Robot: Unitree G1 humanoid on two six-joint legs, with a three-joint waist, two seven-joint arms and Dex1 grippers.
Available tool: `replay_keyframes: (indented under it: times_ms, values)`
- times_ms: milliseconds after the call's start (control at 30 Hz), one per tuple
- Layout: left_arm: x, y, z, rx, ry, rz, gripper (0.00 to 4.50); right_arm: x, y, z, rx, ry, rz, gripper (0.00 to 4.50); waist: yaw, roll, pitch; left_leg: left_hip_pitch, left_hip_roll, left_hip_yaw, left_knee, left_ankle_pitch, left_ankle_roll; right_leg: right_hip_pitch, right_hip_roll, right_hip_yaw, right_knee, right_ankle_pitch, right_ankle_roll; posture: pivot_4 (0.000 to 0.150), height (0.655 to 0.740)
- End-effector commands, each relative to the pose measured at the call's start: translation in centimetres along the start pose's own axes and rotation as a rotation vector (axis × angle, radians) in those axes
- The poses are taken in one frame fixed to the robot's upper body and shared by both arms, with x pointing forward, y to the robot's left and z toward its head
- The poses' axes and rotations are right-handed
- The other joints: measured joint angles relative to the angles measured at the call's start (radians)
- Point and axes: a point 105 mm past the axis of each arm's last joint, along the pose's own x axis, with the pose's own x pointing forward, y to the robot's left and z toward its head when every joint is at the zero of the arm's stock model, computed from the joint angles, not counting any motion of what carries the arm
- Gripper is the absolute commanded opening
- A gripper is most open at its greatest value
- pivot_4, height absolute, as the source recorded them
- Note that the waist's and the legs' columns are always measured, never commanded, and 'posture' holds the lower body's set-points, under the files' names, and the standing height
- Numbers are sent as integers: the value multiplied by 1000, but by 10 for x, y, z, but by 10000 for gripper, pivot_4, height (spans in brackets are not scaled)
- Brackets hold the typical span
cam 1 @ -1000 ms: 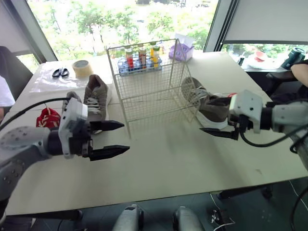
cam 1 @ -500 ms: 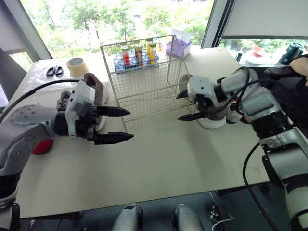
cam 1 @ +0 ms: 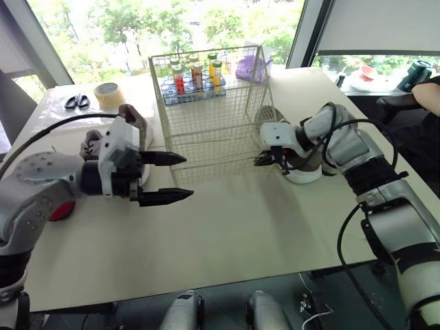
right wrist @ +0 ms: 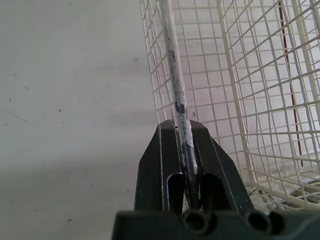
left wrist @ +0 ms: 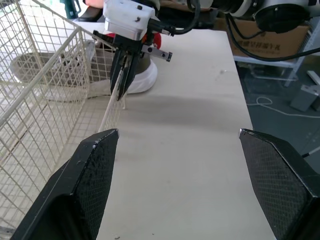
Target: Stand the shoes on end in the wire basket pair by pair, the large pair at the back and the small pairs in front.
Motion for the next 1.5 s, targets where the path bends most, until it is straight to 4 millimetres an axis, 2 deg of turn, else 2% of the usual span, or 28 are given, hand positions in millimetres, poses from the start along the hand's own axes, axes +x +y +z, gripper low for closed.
replay_keyframes:
  times_ms: [33, 133, 300, 400, 867, 1100, 1500]
  values:
    - [-5, 4, 16, 70, -30, 31, 39699, -18, 8, 43, -66, -149, 10, 295, 0, 0, 0, -1, 0, 0, 0, 0, 0, -1, 0, 0, 0, 0, 0, 1500, 7400]
    - [-4, 6, 20, 80, -37, 32, 39699, -21, 20, 55, -42, -172, 28, 295, -4, 1, 1, -5, 0, 0, 0, 0, 0, -5, 0, 0, 0, 0, 0, 1500, 7400]
    - [-3, 9, 24, 91, -47, 26, 39699, -21, 36, 62, -74, -141, 34, 295, -1, 1, 1, -7, 0, 0, 1, 0, 0, -7, 0, 0, 1, 0, 0, 1500, 7400]
    - [-2, 10, 24, 93, -53, 23, 39699, -19, 42, 64, -26, -141, 47, 295, -1, 1, 1, -7, 0, 0, 2, 0, 0, -7, 0, 0, 1, 0, 0, 1500, 7400]
    - [1, 10, 22, 102, -61, 26, 39699, -6, 38, 32, 46, 19, -117, 295, 2, 1, 1, -7, 0, 0, 3, 1, 0, -7, 0, 0, 4, 0, 0, 1500, 7400]
    - [1, 10, 20, 103, -62, 24, 39699, -11, 37, 33, 118, 10, -152, 295, 5, 1, 1, -7, 0, -1, 4, 1, 0, -6, 0, 0, 5, 0, 0, 1500, 7400]
    - [6, 11, 20, 108, -77, 20, 39699, -15, 42, 34, 51, 2, -105, 295, 3, 1, 1, -7, -1, -1, 4, 1, 0, -6, 0, 0, 5, 0, 0, 1500, 7400]
